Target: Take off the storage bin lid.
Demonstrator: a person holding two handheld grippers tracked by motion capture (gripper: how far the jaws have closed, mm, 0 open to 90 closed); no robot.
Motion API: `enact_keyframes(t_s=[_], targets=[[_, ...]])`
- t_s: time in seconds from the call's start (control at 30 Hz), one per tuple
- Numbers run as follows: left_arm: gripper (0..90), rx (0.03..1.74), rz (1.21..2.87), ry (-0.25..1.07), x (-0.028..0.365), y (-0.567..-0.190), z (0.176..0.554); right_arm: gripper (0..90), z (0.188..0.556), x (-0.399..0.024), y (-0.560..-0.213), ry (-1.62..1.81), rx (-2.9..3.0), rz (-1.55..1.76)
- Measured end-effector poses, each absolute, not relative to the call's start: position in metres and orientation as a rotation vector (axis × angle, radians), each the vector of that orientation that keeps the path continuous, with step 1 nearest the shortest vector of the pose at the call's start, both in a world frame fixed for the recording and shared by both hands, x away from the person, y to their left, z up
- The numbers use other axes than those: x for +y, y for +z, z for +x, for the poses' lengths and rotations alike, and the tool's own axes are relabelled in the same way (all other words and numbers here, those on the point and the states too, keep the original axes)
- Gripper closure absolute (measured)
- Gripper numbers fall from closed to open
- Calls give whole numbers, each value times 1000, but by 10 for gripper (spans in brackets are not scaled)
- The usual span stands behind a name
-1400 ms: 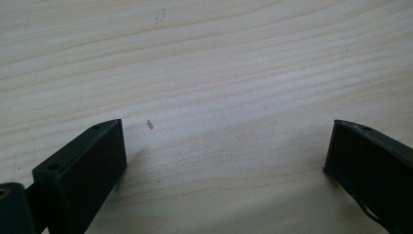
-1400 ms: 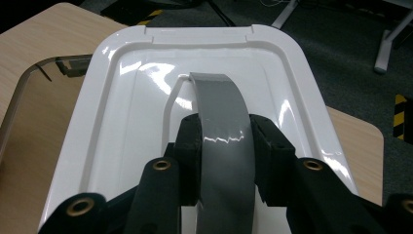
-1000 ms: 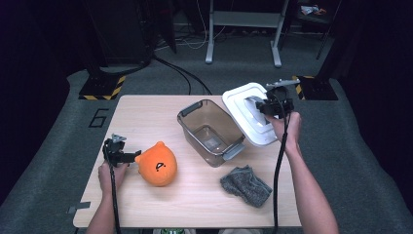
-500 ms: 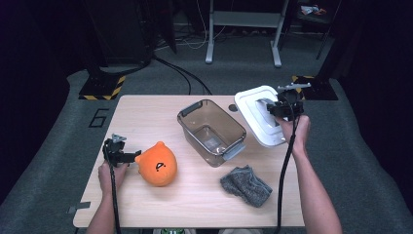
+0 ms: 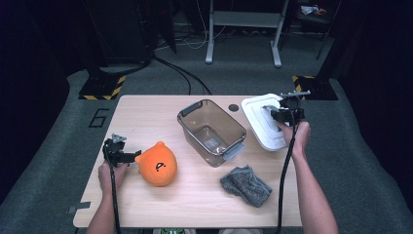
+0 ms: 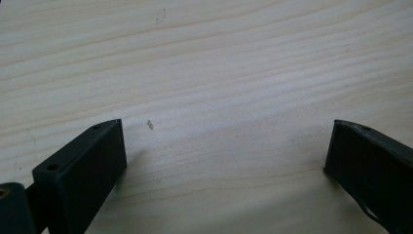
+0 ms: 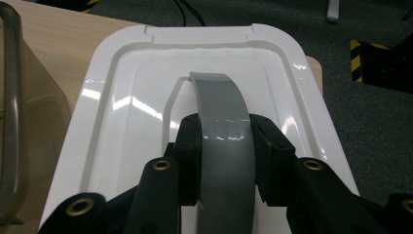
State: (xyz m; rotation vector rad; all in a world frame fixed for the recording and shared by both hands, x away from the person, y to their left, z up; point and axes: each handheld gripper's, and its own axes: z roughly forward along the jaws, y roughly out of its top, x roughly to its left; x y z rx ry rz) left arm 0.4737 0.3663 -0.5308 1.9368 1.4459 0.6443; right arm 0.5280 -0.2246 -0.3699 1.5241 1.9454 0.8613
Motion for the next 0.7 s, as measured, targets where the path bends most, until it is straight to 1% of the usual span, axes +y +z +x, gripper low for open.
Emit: enact_keyframes(t_s=[0.23,0.7], targets=[[9,1446,1937,644,366,-531,474,668,534,-221,-392,832,1963,1541],[9,1446,1940,645,366,-531,474,668,545,-222,-418,817,1976,1578]])
